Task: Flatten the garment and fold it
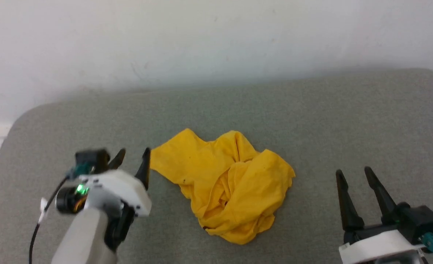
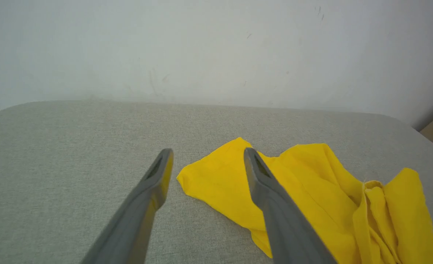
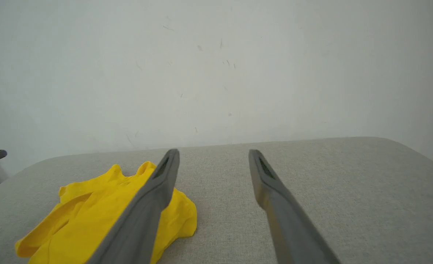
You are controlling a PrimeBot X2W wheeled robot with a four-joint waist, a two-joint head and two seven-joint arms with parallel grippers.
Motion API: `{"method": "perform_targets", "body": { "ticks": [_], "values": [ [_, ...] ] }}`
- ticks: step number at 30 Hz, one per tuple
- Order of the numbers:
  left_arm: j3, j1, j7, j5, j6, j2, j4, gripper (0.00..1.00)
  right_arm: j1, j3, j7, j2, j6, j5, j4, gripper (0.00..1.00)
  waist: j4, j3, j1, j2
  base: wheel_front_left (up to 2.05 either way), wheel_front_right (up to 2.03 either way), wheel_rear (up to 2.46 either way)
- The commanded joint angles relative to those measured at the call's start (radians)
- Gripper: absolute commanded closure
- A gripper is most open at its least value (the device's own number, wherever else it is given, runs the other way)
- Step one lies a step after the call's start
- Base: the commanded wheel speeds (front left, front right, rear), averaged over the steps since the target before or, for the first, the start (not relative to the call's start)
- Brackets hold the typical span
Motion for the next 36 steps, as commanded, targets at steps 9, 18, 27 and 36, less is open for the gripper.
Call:
{"method": "perform_targets", "body": {
  "ticks": [9,18,27,36],
  "values": [
    [-0.108,-0.311,0.35,-0.026,-0.073,-0.028,0.342,0.0,-0.097,0.041,-0.012,0.003,-0.002,0.011,0.034,0.0,-0.078,0.166,0.0,0.0,0.0,0.0,0.0],
    [-0.168,-0.376,0.565,-0.043,-0.106,-0.048,0.554,1.0,-0.123,0.044,-0.032,0.003,-0.002,0.018,0.08,0.0,-0.104,0.179,0.0,0.0,0.0,0.0,0.0],
    [-0.175,-0.346,0.328,-0.005,-0.096,-0.022,0.441,1.0,-0.108,0.03,-0.038,0.003,-0.002,0.017,0.106,0.0,-0.053,0.123,0.0,0.0,0.0,0.0,0.0],
    [-0.023,0.036,0.239,-0.063,0.079,0.107,0.044,1.0,-0.059,0.019,-0.033,0.003,-0.002,0.016,0.111,0.0,0.016,0.044,0.0,0.0,0.0,0.0,0.0]
  ]
}}
